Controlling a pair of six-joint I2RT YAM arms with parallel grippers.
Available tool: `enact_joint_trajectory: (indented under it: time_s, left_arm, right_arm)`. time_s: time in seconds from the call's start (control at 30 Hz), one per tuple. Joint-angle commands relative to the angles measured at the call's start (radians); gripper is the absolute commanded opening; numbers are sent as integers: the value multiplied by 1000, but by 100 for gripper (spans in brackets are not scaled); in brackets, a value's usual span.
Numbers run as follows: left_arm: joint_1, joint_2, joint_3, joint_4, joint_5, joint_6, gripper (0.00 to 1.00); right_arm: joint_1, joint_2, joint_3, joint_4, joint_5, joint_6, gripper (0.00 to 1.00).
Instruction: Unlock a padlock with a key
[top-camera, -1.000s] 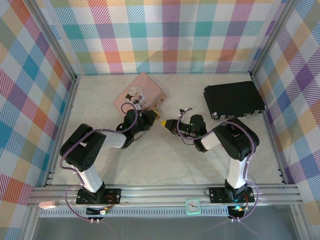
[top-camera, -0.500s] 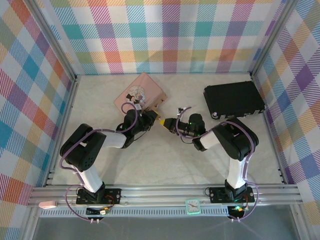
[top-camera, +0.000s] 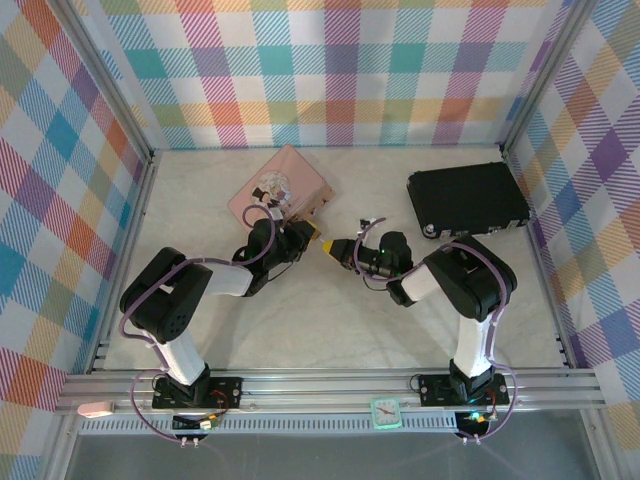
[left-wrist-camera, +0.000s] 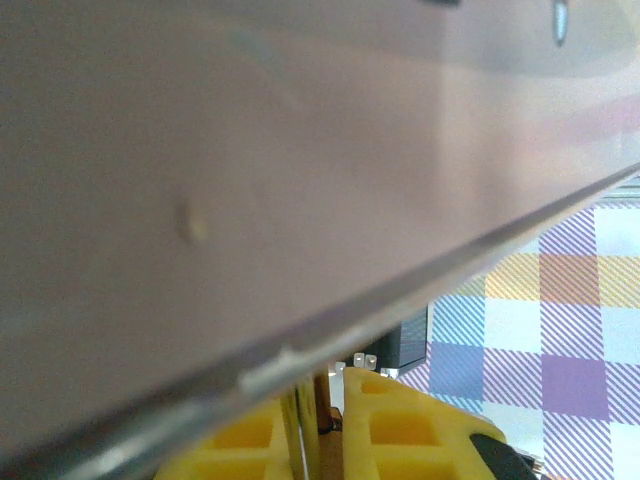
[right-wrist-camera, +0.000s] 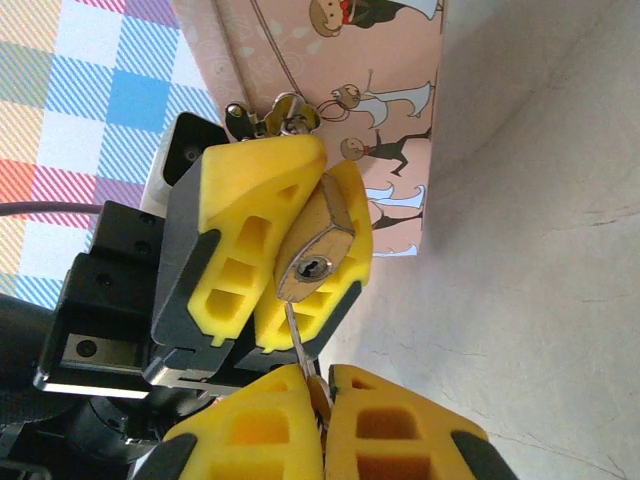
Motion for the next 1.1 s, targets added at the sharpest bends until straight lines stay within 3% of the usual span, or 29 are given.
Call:
enact_joint_trajectory:
  time_s: [0.0,0.5,1.07]
  left_arm:
    - [-15,-34,10,116,33,-8,0]
    - [-39,-84,14,63,34,53,0]
    - [-54,-44,-15,47,43,116,0]
  right_arm:
    - [8,22,11,62,3,13,0]
    - [13,41,50,80,-8,24,0]
    - [11,-81,74,-2,-64,23,0]
